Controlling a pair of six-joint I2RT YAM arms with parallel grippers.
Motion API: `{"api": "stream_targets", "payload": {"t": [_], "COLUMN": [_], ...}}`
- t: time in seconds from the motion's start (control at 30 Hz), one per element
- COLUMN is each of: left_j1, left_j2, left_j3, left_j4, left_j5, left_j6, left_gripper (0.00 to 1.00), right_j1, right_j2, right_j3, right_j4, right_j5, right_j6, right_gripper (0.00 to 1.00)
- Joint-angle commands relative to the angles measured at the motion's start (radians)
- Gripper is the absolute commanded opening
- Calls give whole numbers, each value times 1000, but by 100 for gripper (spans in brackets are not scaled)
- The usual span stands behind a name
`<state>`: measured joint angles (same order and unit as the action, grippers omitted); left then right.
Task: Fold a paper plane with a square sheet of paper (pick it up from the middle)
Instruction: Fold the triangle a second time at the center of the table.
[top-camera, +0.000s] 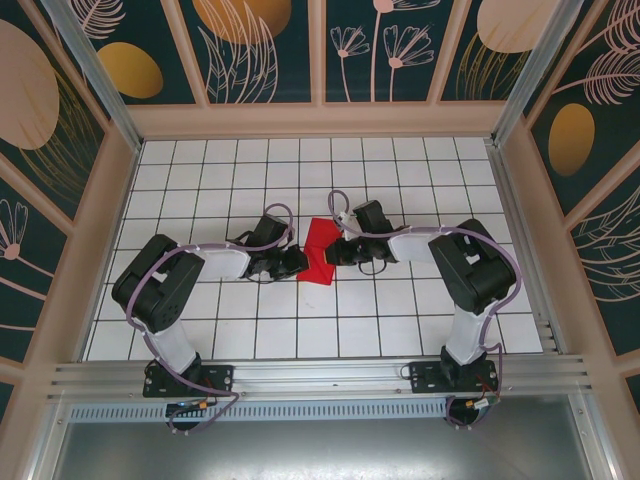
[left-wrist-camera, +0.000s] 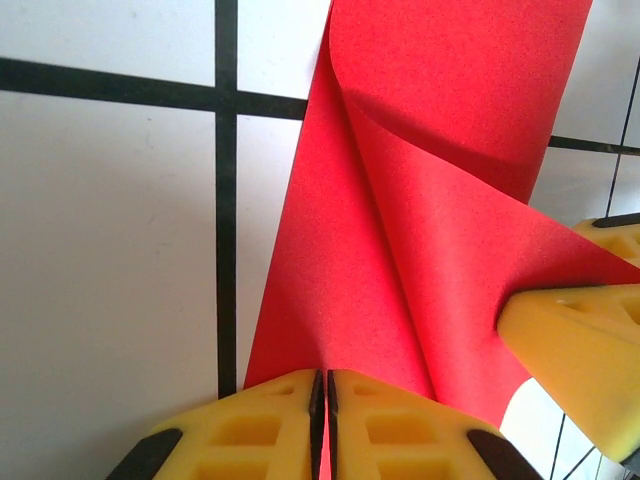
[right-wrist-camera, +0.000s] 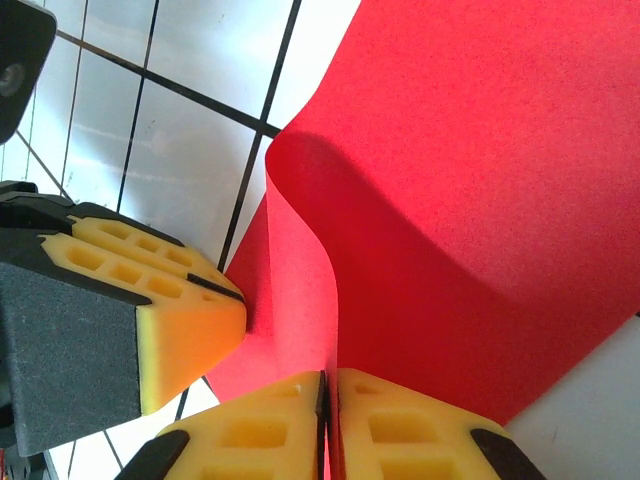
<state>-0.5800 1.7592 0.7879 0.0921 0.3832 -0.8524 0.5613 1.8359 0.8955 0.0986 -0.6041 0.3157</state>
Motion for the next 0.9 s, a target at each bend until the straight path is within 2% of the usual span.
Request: {"api": "stream_targets", "payload": {"t": [0.0,0.1,0.87], "left_j1": [4,3,3], "left_j2": [31,32,34], "left_j3": [4,4,-1], "left_j4": [-81,-80,-74], "left_j5": [-55,-53,-47], "left_j6": [25,26,25], "left_gripper": [15,15,15], "right_j1": [-9,-40,-32], "right_j2": [18,20,55], "right_j3": [15,17,60], "right_j4": [-7,-8,-37], "right_j5": [-4,-5,-45], "right_j6": [-25,-31,-65], "right_gripper": [13,13,15]}}
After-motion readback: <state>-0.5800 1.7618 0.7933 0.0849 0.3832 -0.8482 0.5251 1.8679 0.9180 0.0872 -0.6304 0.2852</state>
